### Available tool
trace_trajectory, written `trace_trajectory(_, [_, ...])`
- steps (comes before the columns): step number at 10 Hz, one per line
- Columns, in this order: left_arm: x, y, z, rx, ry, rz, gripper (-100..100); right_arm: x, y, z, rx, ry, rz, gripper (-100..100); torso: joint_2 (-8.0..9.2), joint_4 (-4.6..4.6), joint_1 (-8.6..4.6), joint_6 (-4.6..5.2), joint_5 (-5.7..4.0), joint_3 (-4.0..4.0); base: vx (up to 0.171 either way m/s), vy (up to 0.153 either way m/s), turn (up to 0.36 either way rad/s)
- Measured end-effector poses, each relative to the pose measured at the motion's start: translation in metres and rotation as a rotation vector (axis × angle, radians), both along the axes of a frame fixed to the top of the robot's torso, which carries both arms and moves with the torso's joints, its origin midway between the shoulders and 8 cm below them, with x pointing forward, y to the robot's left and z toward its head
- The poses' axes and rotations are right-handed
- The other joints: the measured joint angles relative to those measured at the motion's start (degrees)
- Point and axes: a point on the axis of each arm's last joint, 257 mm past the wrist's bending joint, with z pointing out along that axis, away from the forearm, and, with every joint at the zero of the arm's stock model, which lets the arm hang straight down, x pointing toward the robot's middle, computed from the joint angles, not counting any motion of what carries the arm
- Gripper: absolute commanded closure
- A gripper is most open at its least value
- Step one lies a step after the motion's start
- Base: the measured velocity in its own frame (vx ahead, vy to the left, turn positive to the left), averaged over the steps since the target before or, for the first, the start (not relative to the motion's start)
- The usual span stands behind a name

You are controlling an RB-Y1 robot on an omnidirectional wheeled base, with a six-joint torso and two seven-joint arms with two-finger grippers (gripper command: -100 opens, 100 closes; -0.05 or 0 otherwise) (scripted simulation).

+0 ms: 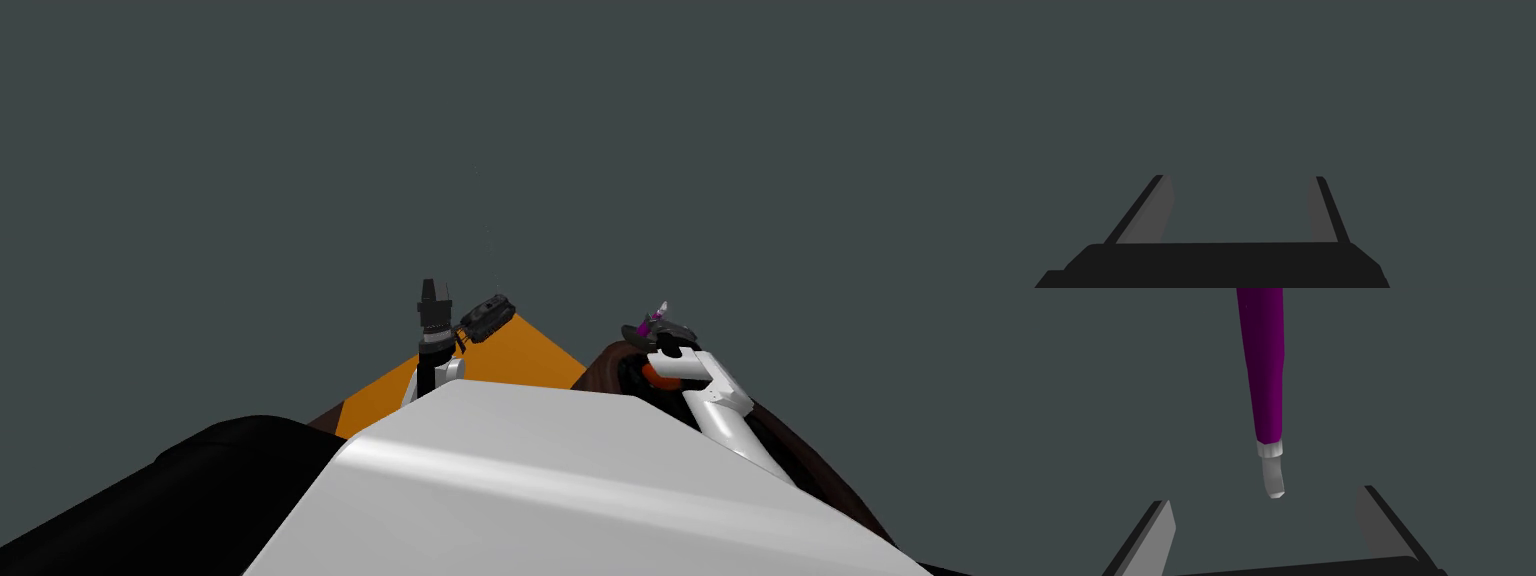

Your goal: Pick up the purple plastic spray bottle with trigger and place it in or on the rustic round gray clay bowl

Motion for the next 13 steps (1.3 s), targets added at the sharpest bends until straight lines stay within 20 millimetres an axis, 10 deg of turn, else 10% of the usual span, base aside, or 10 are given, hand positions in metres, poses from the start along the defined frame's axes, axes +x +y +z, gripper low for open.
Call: trace_trajectory(13, [0.0, 0.0, 0.0, 0.0, 0.0, 0.0, 0, 0.083, -0.001, 0.018, -0.025, -0.015, 0.103, -100, 0.09, 0.03, 0.19, -0.01, 0.04, 0.06, -0.018, 0.031, -0.04])
